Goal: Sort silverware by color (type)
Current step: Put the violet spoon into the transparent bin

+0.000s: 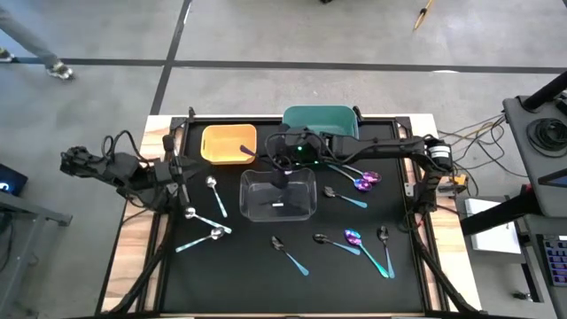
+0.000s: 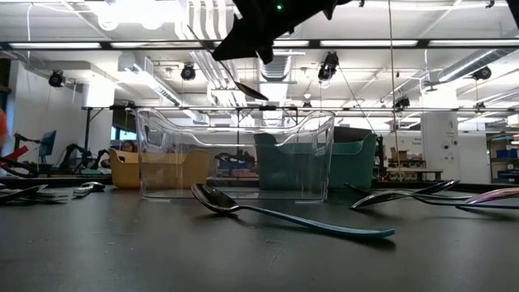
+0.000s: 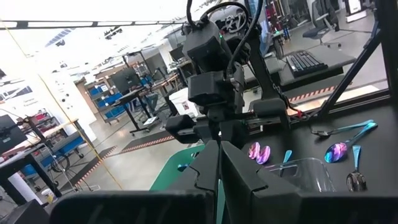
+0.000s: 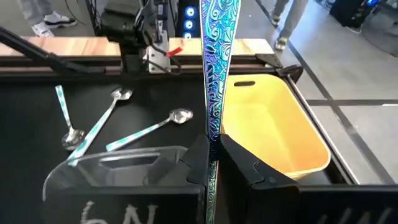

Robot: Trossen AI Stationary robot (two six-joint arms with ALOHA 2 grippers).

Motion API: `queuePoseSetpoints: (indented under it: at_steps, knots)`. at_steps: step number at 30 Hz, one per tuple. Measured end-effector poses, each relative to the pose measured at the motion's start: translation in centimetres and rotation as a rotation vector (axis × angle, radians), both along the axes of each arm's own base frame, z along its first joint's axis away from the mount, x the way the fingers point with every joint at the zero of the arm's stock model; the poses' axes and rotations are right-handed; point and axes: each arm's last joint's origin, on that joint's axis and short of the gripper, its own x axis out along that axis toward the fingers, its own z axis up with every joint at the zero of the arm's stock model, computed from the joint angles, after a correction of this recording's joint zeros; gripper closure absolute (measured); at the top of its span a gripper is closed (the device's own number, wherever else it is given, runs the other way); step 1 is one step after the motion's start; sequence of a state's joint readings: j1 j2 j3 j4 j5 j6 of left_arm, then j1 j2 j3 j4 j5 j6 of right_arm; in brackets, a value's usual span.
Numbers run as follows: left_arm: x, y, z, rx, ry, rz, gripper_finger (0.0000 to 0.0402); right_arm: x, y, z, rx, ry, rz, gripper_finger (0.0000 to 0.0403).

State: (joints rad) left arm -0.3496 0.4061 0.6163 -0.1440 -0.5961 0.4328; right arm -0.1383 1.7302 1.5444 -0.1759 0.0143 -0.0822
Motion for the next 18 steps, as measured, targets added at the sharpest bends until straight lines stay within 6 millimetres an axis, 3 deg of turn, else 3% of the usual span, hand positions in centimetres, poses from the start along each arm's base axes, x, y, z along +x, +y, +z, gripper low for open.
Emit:
queuePoseSetpoints:
  at_steps: [18]
  knots:
    - [0.1,0.0,0.0,0.003,0.001,-0.001,0.0401,0.9,2.3,-0.4,0.044,-0.029,0.085,0.0390]
